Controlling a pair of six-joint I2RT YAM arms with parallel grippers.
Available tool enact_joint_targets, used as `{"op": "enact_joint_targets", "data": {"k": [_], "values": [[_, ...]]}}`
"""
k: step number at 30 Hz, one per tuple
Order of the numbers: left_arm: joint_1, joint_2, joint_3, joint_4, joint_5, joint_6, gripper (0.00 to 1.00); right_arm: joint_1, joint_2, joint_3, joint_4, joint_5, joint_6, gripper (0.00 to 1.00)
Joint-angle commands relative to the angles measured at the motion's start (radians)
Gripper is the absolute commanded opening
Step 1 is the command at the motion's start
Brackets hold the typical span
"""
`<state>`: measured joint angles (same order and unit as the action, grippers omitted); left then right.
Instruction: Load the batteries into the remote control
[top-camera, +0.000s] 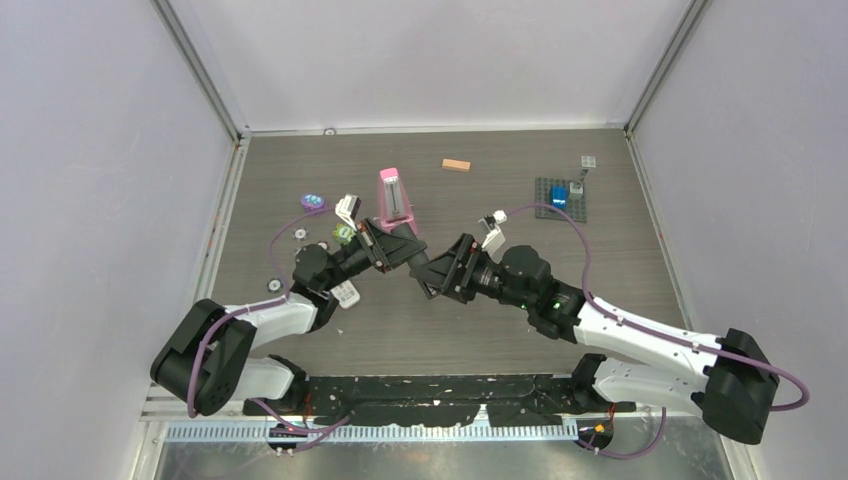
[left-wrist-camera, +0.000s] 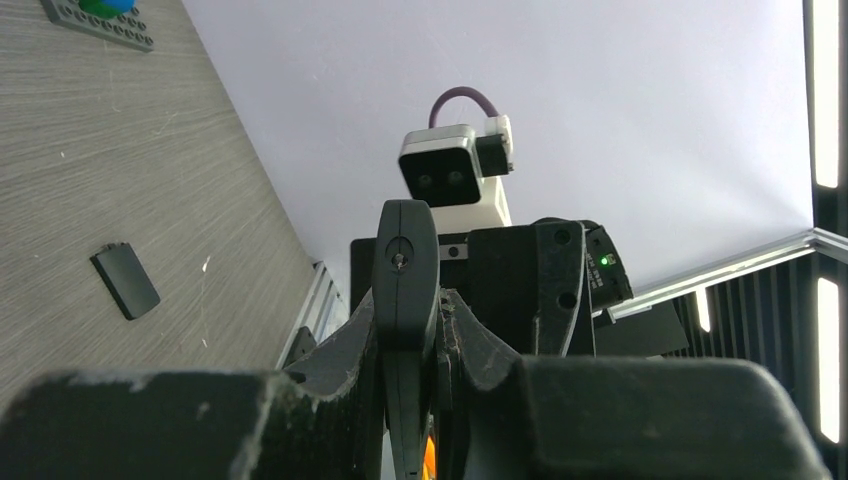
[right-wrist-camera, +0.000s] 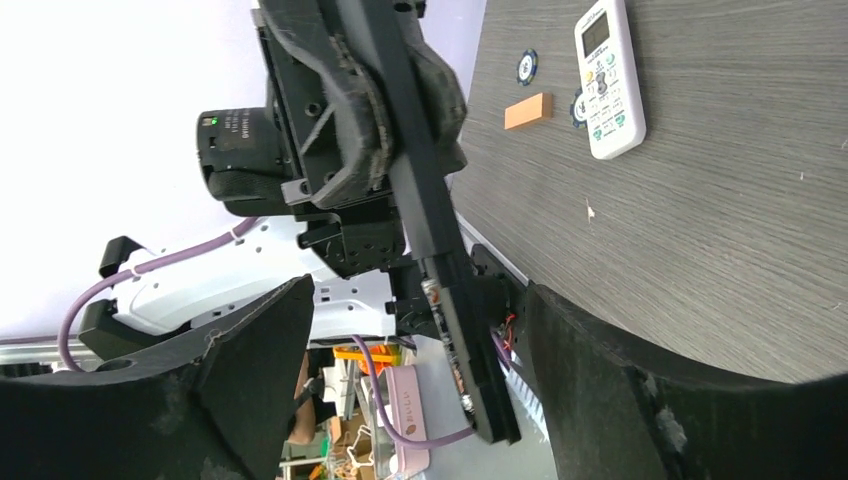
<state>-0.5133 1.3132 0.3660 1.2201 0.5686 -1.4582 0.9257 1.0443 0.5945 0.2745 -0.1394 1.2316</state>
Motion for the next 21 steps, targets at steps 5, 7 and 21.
{"op": "enact_joint_targets", "data": {"k": [5,7,21], "values": [[-0.001,-0.047,-0.003,0.048,-0.01,0.024,0.0,-0.008,-0.116,0.04,-0.104,0.024,-0.091,0.66],[-0.001,-0.048,0.002,0.045,-0.01,0.023,0.0,-0.008,-0.124,0.042,-0.118,0.033,-0.1,0.57],[-0.002,-0.044,0.01,0.045,-0.012,0.022,0.0,-0.01,-0.083,0.05,-0.133,0.029,-0.114,0.2]]}}
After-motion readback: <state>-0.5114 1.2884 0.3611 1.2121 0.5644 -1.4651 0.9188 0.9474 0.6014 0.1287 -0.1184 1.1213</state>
